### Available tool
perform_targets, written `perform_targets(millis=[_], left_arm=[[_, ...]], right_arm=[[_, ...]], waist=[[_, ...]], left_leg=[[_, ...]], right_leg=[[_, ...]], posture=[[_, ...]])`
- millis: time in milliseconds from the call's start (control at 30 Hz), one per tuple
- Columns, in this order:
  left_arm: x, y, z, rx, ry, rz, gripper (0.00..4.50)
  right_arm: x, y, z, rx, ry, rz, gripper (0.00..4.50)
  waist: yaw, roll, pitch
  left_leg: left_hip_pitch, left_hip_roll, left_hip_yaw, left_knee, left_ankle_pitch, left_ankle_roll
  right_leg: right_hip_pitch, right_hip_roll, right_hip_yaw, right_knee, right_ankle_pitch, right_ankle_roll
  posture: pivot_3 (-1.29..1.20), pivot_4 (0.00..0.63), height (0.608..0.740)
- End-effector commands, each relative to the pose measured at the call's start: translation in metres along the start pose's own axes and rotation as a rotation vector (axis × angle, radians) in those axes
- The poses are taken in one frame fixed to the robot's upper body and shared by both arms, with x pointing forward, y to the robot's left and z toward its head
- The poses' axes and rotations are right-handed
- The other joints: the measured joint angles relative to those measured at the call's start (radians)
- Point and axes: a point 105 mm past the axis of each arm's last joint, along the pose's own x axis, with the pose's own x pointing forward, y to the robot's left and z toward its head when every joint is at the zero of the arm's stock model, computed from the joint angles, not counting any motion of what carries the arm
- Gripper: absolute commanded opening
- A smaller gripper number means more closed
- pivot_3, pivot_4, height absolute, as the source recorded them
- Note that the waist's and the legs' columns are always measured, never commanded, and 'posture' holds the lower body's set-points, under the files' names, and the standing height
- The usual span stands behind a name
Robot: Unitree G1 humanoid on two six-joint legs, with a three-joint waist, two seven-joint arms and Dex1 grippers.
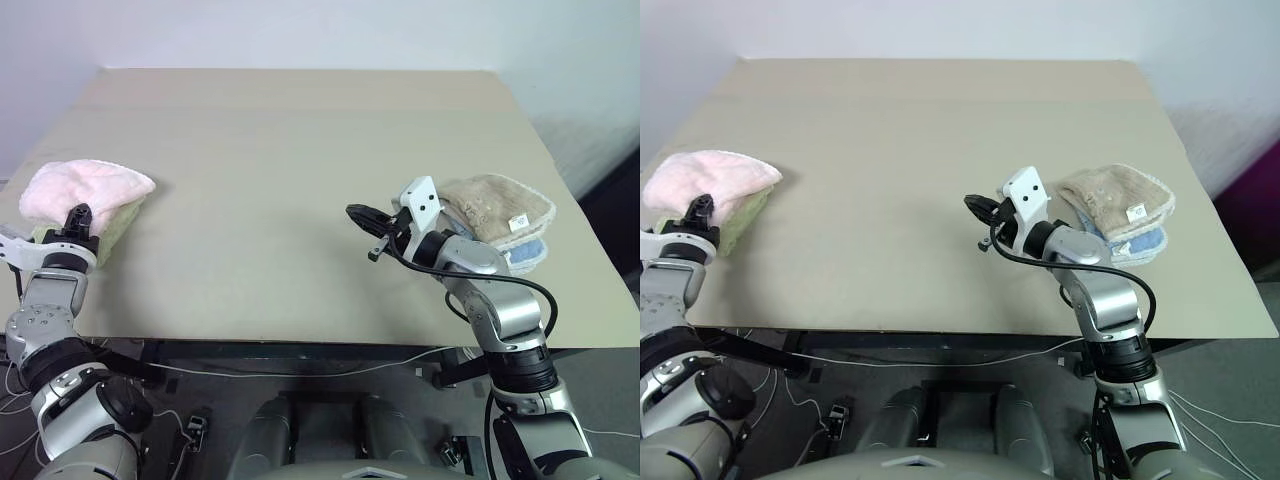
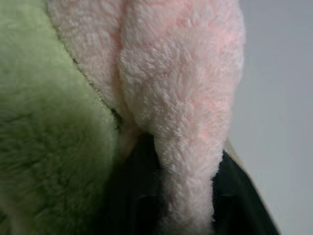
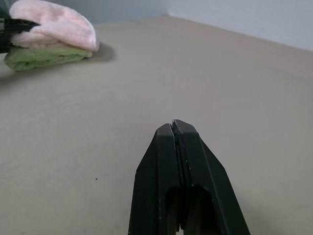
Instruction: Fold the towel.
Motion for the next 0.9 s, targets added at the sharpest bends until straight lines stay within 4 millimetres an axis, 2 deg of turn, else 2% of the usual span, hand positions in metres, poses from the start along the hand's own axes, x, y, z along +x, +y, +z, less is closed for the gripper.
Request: perform_targets(millis=[33,233,367,500,600,667,733,800,900], left_arm=[[-0.01,-0.009,0.024,-0.014,-0.093,-0.039,2.52],[-0.022,-0.013,0.035,-0.021,-0.141,-0.061,4.49],[-0.03,-0.014,0.038,0.022,-0.153,-0.048,4.49],[-0.044,-0.026,0.061,0.017,-0.249,-0.116,4.49],[-0.054,-0.049,0.065,0.101,-0.251,-0.226,4.49],[-0.061,-0.074,0.051,0.204,-0.183,-0.34,4.49],[-0.065,-0.09,0.037,0.279,-0.118,-0.414,4.49],[-0.067,-0.108,0.005,0.409,-0.007,-0.482,4.49],[-0.067,-0.122,-0.045,0.637,0.152,-0.563,4.49]], right_arm=[[0.003,0.002,0.008,-0.02,-0.033,0.021,0.0],[0.007,0.004,0.006,-0.018,-0.027,0.042,0.0],[0.01,0.006,0.005,-0.018,-0.026,0.059,0.0],[0.013,0.007,0.005,-0.021,-0.022,0.077,0.0],[0.014,0.006,0.005,-0.021,-0.022,0.085,0.0],[0.015,0.006,0.005,-0.021,-0.021,0.091,0.0],[0.016,0.005,0.005,-0.021,-0.021,0.092,0.0],[0.013,0.0,0.005,-0.016,-0.023,0.074,0.0],[0.007,-0.011,0.004,-0.007,-0.03,0.032,0.0]], waist=[[0.0,0.0,0.0],[0.0,0.0,0.0],[0.0,0.0,0.0],[0.0,0.0,0.0],[0.0,0.0,0.0],[0.0,0.0,0.0],[0.004,0.0,0.0],[0.006,0.0,0.0],[0.007,0.0,0.0]], left_leg=[[0.0,0.0,0.0,0.0,0.0,0.0],[0.0,0.0,0.0,0.0,0.0,0.0],[0.0,0.0,0.0,0.0,0.0,0.0],[0.0,0.0,0.0,0.0,0.0,0.0],[0.0,0.0,0.0,0.0,0.0,0.0],[0.0,0.0,0.0,0.0,0.0,0.0],[0.0,0.0,0.0,0.0,0.0,0.0],[0.0,0.0,0.0,0.0,0.0,0.0],[0.0,-0.001,0.0,0.0,0.0,0.0]], right_leg=[[0.0,0.0,0.0,0.0,0.0,0.0],[0.0,0.0,0.0,0.0,0.0,0.0],[0.0,0.0,0.0,0.0,0.0,0.0],[0.0,0.0,0.0,0.0,0.0,0.0],[0.0,0.0,0.0,0.0,0.0,0.0],[0.0,0.0,0.0,0.0,0.0,0.0],[0.001,0.0,0.0,-0.001,0.0,0.0],[0.001,0.0,0.0,-0.001,0.0,0.0],[0.002,0.0,0.0,-0.001,0.0,0.0]], posture=[[0.0,0.15,0.74],[0.0,0.15,0.74],[0.0,0.15,0.74],[0.0,0.15,0.74],[0.0,0.15,0.74],[0.0,0.15,0.74],[0.0,0.15,0.74],[0.0,0.15,0.74],[0.0,0.15,0.74]])
